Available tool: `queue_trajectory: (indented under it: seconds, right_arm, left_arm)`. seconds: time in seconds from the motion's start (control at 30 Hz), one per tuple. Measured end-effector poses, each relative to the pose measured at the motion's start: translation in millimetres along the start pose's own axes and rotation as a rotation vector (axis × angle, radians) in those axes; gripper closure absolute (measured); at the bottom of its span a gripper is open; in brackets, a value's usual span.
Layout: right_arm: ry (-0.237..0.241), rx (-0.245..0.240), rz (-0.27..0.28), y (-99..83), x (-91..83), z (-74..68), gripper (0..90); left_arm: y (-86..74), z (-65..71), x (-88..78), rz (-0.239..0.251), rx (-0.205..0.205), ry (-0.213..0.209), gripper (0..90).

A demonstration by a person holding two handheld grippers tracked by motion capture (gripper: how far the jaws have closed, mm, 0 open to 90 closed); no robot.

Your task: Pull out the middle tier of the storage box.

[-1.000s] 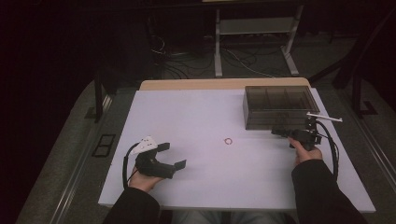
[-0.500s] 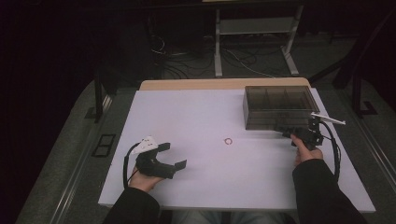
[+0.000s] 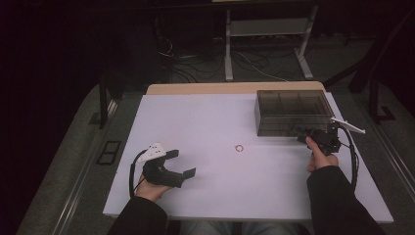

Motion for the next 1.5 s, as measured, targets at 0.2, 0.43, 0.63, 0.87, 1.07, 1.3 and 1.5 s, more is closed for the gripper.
queue_trajectory:
  seconds: [0.2,0.43,0.63,0.87,1.07,1.3,1.5]
  right_arm:
    - [-0.019,0.016,0.007,1.1,-0.7,3.8,0.6]
    - [-0.041,0.002,0.005,0.9,-0.1,9.0,0.7]
    - [-0.044,-0.01,-0.001,0.5,-0.6,8.4,13.2]
    - [-0.055,-0.016,-0.011,-0.8,0.7,10.1,21.3]
    - [-0.081,-0.013,-0.018,-1.6,-0.4,12.7,31.9]
    - [-0.109,0.006,-0.034,-3.5,-2.6,15.9,39.5]
    - [-0.148,0.017,-0.037,-4.0,-4.7,21.6,45.9]
  left_arm:
    - [-0.1,0.1,0.3,-0.001,0.0,-0.001,0.0]
    - [-0.5,0.4,1.0,-0.004,0.003,-0.003,0.0]
    - [-0.9,1.1,1.8,-0.007,0.006,-0.006,0.0]
    - [-1.3,1.8,2.8,-0.012,0.01,-0.008,0.0]
    - [-1.8,2.6,3.6,-0.016,0.014,-0.009,0.0]
    - [-2.0,3.1,3.9,-0.017,0.017,-0.012,0.0]
    - [-2.5,2.9,4.2,-0.023,0.024,-0.011,0.0]
Point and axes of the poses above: each handheld gripper's, and its own axes: x roughly forward along the jaws, y roughly out of its top, z roughly to its right, the point moved 10 cm from there along x, roughly forward along the jaws, and after that the axes turned 15 degrees about -x, right-handed, at the moved point
